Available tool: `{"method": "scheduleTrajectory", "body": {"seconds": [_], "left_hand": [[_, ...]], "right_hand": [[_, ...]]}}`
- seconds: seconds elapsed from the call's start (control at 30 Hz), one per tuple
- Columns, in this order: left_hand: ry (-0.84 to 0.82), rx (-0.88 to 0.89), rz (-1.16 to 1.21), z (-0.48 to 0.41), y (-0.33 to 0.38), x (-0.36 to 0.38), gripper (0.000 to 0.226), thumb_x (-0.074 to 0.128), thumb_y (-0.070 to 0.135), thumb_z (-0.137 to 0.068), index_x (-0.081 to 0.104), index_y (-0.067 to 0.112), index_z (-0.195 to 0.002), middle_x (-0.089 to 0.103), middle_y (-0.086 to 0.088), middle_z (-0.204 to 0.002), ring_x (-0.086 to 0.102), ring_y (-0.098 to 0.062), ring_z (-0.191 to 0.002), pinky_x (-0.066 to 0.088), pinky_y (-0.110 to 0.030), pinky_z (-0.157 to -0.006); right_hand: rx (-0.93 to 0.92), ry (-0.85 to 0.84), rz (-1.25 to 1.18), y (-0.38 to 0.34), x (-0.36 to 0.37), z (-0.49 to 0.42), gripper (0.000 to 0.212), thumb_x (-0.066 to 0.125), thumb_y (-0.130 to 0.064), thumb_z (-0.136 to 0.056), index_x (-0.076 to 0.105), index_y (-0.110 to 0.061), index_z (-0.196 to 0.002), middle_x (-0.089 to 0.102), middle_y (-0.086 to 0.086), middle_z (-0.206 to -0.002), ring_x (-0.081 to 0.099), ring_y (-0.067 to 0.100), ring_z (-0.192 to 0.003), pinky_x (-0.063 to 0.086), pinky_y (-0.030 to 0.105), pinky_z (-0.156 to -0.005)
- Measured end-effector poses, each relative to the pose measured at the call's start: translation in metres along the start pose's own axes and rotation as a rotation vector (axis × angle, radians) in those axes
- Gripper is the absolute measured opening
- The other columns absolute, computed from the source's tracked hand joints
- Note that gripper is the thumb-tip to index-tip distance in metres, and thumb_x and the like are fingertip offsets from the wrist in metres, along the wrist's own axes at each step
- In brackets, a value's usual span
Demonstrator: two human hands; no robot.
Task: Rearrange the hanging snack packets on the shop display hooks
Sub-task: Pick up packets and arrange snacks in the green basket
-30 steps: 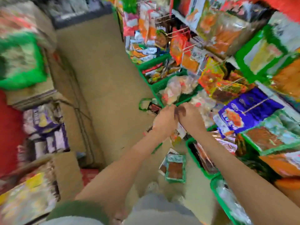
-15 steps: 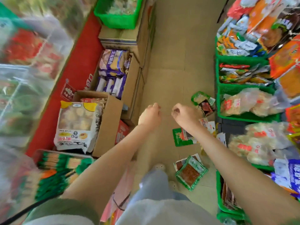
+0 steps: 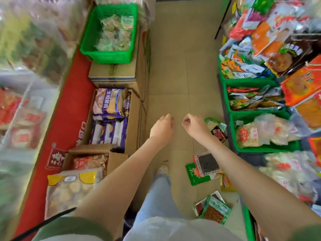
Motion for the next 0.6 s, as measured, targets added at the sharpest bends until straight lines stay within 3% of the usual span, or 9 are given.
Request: {"method": "scheduleTrajectory", "body": {"seconds": [0.27,0.6], "left_hand": [[-0.051,0.138,-0.078,-0.133,0.052,-0.065,0.030,0.036,0.021,-0.097,0.048,0.011,-0.123,0.056,-0.011,-0.115,0.057,-0.029,-0.097,0.048,-0.036,-0.071],[-0.087,0.294,-0.051,-0.285,0.155,-0.087,0.030,0.040,0.022,-0.095,0.049,0.011,-0.122,0.054,-0.012,-0.121,0.055,-0.032,-0.106,0.048,-0.040,-0.082]], "right_hand": [[0.079,0.161,-0.098,-0.034,-0.077,-0.103,0.020,0.051,-0.017,-0.091,0.059,-0.007,-0.107,0.065,0.010,-0.107,0.059,0.029,-0.100,0.047,0.035,-0.082],[0.113,0.343,-0.144,-0.009,-0.184,-0.235,0.021,0.055,-0.018,-0.089,0.062,-0.007,-0.106,0.066,0.013,-0.106,0.059,0.030,-0.100,0.048,0.041,-0.085]]}}
Point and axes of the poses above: each hand's wrist, its own z-axis away from the middle knuckle, its own x-axis out of the palm, y = z × x, the point moved 6 cm from there along -z, towards the middle knuckle
